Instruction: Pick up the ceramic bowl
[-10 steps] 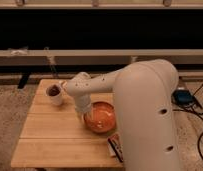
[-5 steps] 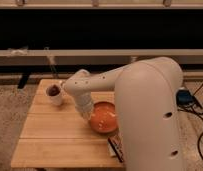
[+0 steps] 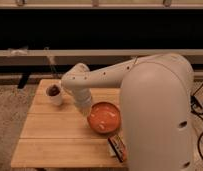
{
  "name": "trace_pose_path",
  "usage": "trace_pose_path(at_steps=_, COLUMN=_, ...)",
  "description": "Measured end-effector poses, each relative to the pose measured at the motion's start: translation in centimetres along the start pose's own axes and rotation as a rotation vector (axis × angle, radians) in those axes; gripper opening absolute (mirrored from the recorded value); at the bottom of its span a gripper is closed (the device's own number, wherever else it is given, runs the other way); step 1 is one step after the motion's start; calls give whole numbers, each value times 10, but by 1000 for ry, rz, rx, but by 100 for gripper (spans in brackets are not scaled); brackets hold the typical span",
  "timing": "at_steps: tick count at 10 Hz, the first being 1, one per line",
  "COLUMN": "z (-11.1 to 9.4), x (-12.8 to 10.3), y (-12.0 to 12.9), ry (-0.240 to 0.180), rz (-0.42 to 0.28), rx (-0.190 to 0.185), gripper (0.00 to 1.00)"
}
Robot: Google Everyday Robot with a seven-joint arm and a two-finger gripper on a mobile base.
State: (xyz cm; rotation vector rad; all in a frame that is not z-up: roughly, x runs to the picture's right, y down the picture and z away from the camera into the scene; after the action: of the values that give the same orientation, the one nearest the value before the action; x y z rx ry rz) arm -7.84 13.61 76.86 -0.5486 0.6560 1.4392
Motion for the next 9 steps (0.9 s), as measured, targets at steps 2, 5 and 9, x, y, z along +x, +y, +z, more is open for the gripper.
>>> trace_pose_path(at_steps=2, z=1, x=4, y=3, ry=-5, rz=-13, rx=-8, gripper=22)
trace_pose_path(at_steps=5, z=13, x=8, y=6, ry=-17, rz=-18, rx=-30, gripper=52)
trace_pose_path(at_steps=9, z=29, x=9, y=2, ry=-50, rz=-11, rx=-21, gripper=80)
